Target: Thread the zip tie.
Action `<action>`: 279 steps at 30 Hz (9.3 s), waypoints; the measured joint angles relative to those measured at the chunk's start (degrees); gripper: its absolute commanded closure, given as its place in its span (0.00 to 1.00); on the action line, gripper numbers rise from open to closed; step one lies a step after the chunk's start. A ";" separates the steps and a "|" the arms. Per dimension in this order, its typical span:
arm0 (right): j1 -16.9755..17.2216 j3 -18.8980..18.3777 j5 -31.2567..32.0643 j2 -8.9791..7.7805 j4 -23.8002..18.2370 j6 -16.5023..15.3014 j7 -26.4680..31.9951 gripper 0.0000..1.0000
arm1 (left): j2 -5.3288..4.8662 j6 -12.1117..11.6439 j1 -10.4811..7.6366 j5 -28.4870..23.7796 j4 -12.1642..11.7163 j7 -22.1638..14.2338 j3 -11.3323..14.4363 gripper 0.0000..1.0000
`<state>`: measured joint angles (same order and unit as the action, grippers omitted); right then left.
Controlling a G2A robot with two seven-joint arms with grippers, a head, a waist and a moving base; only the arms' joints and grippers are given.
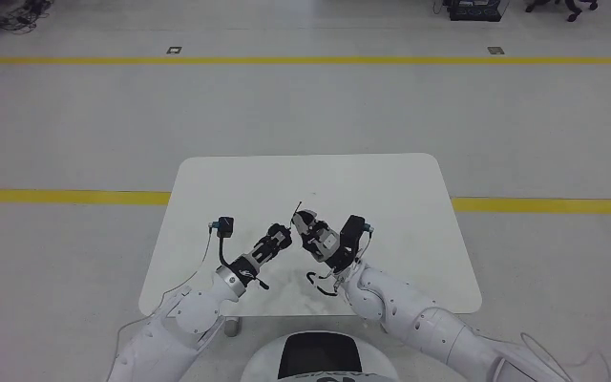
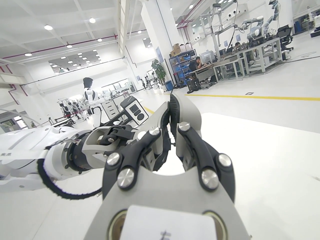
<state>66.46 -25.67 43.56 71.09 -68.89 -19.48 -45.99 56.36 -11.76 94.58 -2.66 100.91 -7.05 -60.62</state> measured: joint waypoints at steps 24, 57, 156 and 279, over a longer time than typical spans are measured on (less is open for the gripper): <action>-0.72 1.52 -3.06 0.03 2.22 0.00 -0.41 1.00 | 0.00 0.00 0.00 0.00 0.00 0.00 0.00 1.00; -1.40 3.21 -4.46 0.25 2.53 0.00 1.00 1.00 | 0.00 0.00 0.00 0.00 0.00 0.00 0.00 1.00; -4.60 15.86 -33.92 -26.01 -37.81 0.00 -3.24 0.00 | 0.00 0.00 0.00 0.00 0.00 0.00 0.00 1.00; 31.09 -60.56 -86.63 -3.48 -29.16 0.00 116.12 0.00 | 1.29 -7.43 -1.39 -23.82 -2.82 -7.05 -0.35 1.00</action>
<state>97.54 -86.23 -43.07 67.61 -98.05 -19.48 70.13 57.65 -19.18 93.20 -26.47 98.09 -14.10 -60.97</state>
